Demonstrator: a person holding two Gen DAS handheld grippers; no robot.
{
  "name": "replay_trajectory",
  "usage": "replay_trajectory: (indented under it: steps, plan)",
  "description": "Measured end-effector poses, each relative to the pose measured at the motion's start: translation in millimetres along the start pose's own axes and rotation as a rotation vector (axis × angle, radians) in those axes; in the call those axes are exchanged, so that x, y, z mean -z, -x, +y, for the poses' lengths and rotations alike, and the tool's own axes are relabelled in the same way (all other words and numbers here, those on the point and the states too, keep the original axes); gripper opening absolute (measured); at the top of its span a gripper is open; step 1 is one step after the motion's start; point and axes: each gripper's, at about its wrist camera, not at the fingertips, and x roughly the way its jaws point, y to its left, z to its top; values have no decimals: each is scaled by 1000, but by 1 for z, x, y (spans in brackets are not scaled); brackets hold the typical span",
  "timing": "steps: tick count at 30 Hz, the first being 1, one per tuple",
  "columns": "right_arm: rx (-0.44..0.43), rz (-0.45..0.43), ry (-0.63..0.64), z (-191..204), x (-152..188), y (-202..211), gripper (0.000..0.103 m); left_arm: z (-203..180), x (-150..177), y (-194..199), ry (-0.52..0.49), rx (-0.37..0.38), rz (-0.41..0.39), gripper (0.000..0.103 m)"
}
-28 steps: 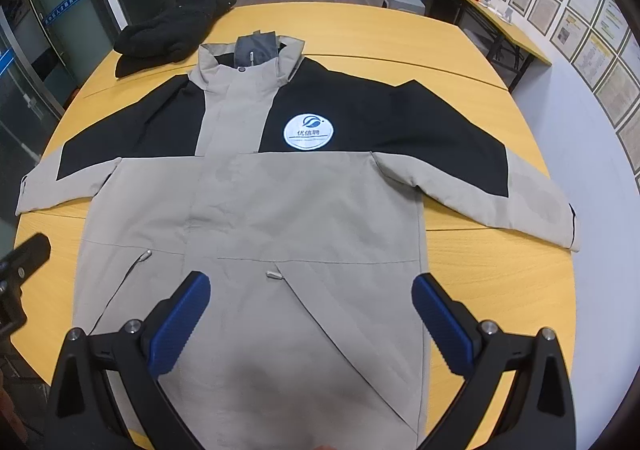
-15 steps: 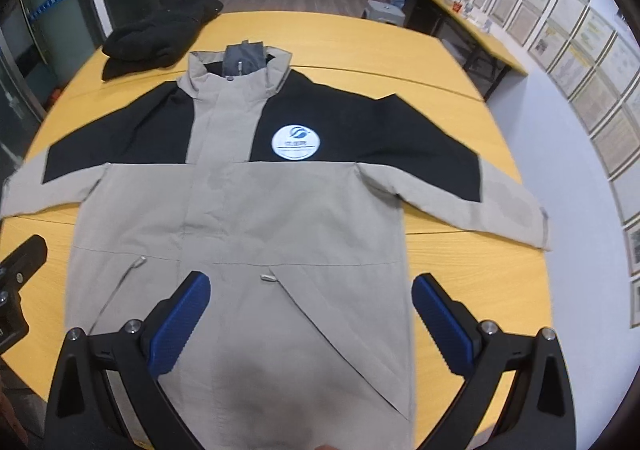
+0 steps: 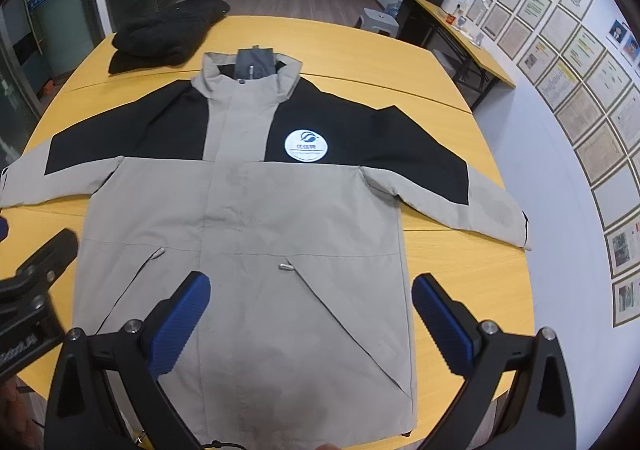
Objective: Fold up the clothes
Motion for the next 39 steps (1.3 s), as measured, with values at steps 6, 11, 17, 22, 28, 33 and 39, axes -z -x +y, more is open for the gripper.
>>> replay_trajectory:
  steps: [6, 11, 17, 22, 28, 33, 39]
  plan:
    - [-5, -5, 8, 6, 4, 5, 103, 5, 6, 4, -3, -3, 4, 103]
    - [-9, -10, 15, 11, 7, 9, 103, 4, 7, 5, -5, -8, 5, 103]
    - [6, -12, 18, 7, 4, 11, 103, 3, 8, 6, 11, 5, 12, 103]
    - [11, -13, 16, 1, 4, 14, 103, -3, 8, 6, 6, 11, 15, 103]
    - [1, 2, 16, -8, 5, 7, 103, -7, 6, 3, 19, 4, 19, 103]
    - [-10, 14, 20, -15, 3, -2, 103, -12, 5, -3, 22, -16, 30, 103]
    - [-32, 19, 24, -22, -5, -15, 103, -16, 3, -8, 30, -65, 26, 103]
